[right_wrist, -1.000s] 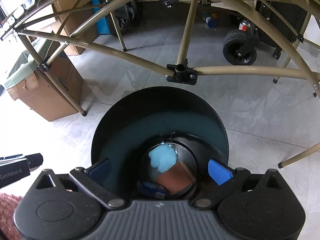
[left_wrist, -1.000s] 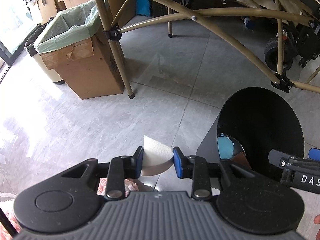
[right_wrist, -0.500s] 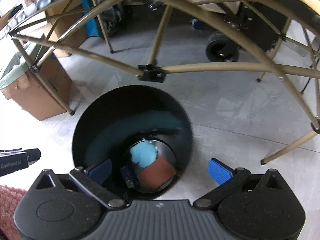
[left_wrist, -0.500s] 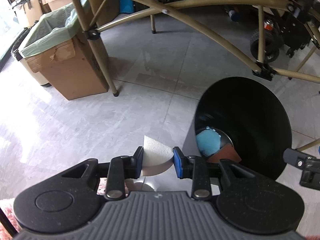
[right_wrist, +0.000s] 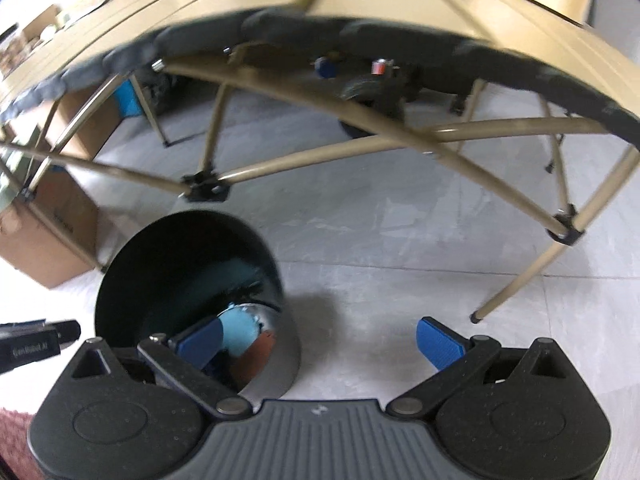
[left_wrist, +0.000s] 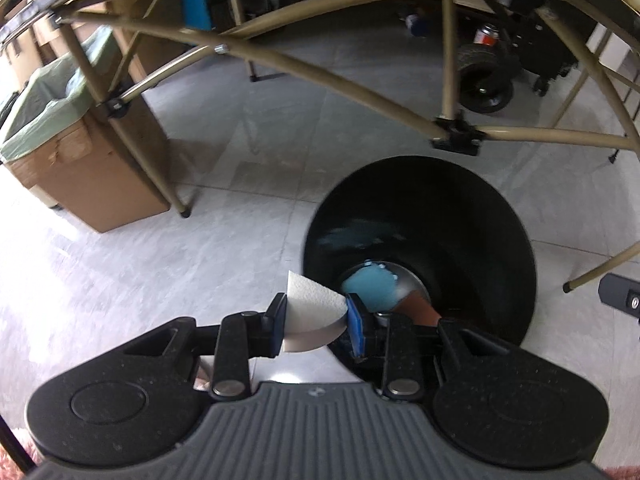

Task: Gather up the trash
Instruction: 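Move the left tool over the bin and open it to drop the sponge wedge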

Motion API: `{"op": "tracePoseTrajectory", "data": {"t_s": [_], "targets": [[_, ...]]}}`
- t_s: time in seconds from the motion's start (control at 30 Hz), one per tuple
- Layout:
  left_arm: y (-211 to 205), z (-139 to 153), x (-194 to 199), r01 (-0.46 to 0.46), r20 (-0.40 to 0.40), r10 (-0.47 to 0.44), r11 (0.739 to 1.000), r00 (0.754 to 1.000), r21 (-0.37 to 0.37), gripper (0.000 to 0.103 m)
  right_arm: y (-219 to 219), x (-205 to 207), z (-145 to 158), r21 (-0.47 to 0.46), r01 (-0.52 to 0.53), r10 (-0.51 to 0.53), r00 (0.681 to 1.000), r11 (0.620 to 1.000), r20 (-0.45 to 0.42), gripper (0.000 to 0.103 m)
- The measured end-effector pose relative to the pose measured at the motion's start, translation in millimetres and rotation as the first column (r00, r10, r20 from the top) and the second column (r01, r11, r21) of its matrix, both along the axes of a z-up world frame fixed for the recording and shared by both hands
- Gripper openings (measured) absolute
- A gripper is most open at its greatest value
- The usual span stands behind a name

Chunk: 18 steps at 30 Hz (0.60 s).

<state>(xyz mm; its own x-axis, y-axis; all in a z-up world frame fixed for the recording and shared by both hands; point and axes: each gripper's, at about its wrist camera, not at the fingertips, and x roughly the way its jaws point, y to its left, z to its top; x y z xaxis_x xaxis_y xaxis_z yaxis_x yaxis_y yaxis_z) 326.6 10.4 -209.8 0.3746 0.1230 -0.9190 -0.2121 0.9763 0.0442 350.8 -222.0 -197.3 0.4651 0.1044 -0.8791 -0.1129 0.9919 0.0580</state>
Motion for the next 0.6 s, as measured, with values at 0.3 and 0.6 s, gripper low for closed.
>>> {"op": "tracePoseTrajectory", "data": {"t_s": [0.3,0.6], "targets": [[-34.1,-6.3,16.4,0.050,-0.013,-0.051,0.999,0.999,-0.007,0.031,-15.6,2.8,-0.1,-0.001,0.053,-0.053,0.999,0.999,0.007,0.103],[-62.8,-15.4,28.6,0.090,-0.022,-0.090,0.996,0.996,-0.022,0.031,-23.1,3.4,-2.7,-0.020,0.087,-0.087,0.996,0.996,0.003,0.103]]}}
